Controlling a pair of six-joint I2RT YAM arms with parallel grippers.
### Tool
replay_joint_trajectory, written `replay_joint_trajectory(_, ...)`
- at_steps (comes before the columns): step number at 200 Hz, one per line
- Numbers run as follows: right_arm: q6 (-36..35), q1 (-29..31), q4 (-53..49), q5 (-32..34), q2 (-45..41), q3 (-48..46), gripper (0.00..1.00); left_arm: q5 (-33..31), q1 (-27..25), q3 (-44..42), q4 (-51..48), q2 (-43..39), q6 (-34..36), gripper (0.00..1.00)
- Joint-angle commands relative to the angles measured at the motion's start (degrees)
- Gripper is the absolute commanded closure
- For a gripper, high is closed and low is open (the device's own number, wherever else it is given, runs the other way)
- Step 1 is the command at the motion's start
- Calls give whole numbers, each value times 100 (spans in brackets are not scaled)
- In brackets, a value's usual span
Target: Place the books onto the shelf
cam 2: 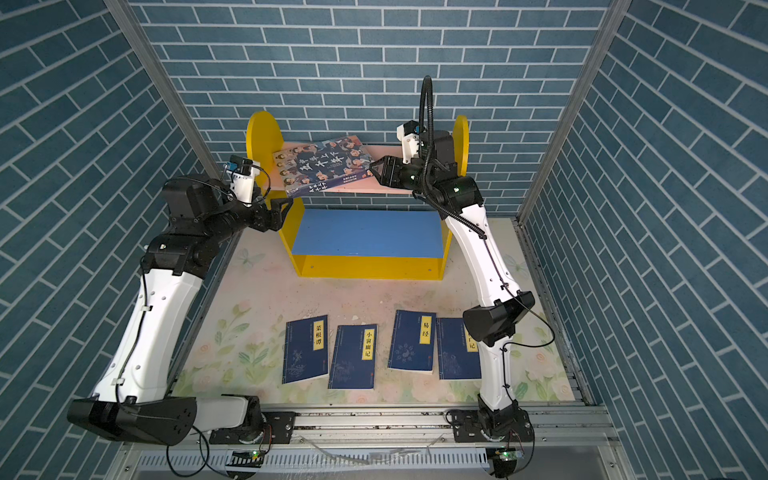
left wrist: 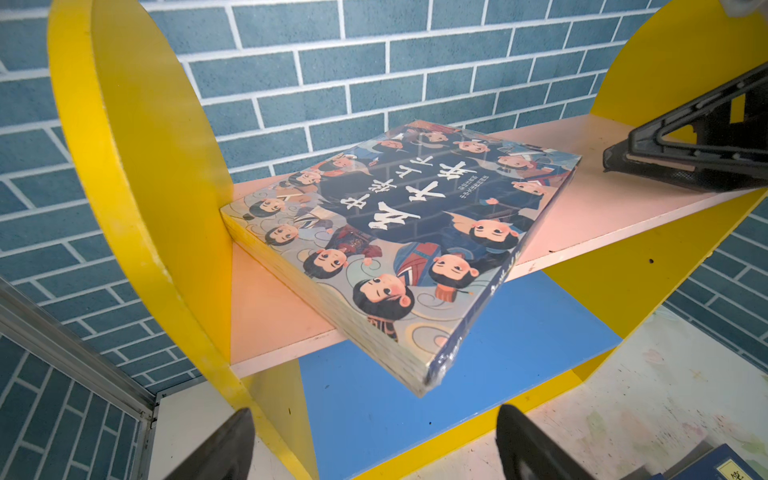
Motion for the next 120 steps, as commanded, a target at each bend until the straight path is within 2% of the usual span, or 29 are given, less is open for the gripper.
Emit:
replay_joint_trajectory(1, -166, -74, 342, -26, 185, 278, 40, -105, -51, 38, 151, 53, 129, 8)
replay_joint_trajectory(76, 62, -162, 529, -280, 654, 596, 38, -219, -79, 86, 232, 126, 174, 8)
replay_joint_trajectory(120, 287, -219, 705, -681, 815, 646, 38, -357, -87, 91, 324, 194, 192, 8)
